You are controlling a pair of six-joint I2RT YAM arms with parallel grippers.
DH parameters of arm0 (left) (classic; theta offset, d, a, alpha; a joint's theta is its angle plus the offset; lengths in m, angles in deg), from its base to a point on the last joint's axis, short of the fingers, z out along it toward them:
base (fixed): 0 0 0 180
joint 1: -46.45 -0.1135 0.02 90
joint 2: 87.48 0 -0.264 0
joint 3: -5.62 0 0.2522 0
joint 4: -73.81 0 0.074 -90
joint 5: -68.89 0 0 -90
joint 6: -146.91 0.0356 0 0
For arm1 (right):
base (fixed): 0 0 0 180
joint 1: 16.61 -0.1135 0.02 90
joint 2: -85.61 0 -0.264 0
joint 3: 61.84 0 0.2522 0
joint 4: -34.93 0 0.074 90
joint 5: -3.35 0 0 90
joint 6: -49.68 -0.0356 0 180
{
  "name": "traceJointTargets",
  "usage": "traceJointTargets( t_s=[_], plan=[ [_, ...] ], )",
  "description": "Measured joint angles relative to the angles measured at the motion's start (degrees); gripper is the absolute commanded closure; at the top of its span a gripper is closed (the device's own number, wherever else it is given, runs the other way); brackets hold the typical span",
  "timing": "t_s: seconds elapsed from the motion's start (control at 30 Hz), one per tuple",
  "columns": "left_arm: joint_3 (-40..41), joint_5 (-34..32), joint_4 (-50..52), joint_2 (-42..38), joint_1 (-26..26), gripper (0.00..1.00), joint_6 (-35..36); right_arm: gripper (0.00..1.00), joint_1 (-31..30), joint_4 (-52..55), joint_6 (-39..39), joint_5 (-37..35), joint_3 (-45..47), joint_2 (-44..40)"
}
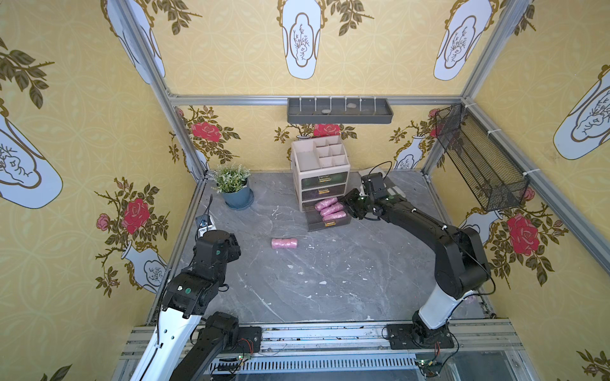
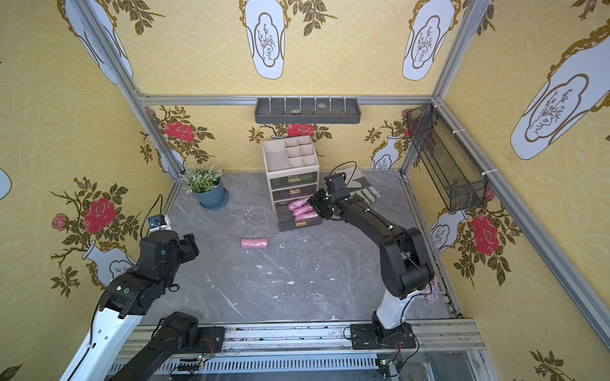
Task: Sort the rolls of trash bags by color and place them into the drawer
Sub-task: Place the roll of trash bags in the drawer, then pick up the roll of trash bags from the center of the board.
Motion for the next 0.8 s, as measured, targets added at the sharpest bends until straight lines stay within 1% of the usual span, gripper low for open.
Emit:
traceJointTargets(
  t_s=[0.1, 0.23, 0.4, 0.5, 0.67, 0.73, 0.8],
  plan=[
    [-0.2, 2.2, 0.0, 0.9, 0.0, 0.37, 1.0, 0.55, 0.2, 0.7, 1.1, -0.2, 4.5, -7.5],
    [-1.5, 7.2, -0.2, 4.5, 0.0, 0.40, 2.6, 0.53, 1.4, 3.1, 2.6, -1.7, 9.2, -16.2],
    [-6.3, 15.5, 0.1, 13.6, 0.4, 0.42, 5.6, 0.48, 4.7, 7.0, 5.5, -1.8, 14.3, -25.4],
    [-13.1, 19.0, 2.6, 21.3, 2.0, 0.41, 8.6, 0.47, 7.9, 9.3, 7.1, -1.8, 16.9, -30.0],
    [-26.2, 18.5, 7.9, 32.9, 8.8, 0.39, 15.5, 0.44, 13.6, 12.2, 10.0, 0.2, 20.2, -36.5],
    [-29.9, 17.8, 9.7, 36.7, 11.0, 0.38, 18.7, 0.44, 15.3, 12.9, 11.4, 1.4, 21.2, -38.2],
    [-31.8, 16.9, 10.8, 39.8, 13.1, 0.36, 22.6, 0.44, 16.7, 13.6, 12.6, 2.5, 21.9, -39.7]
  ],
)
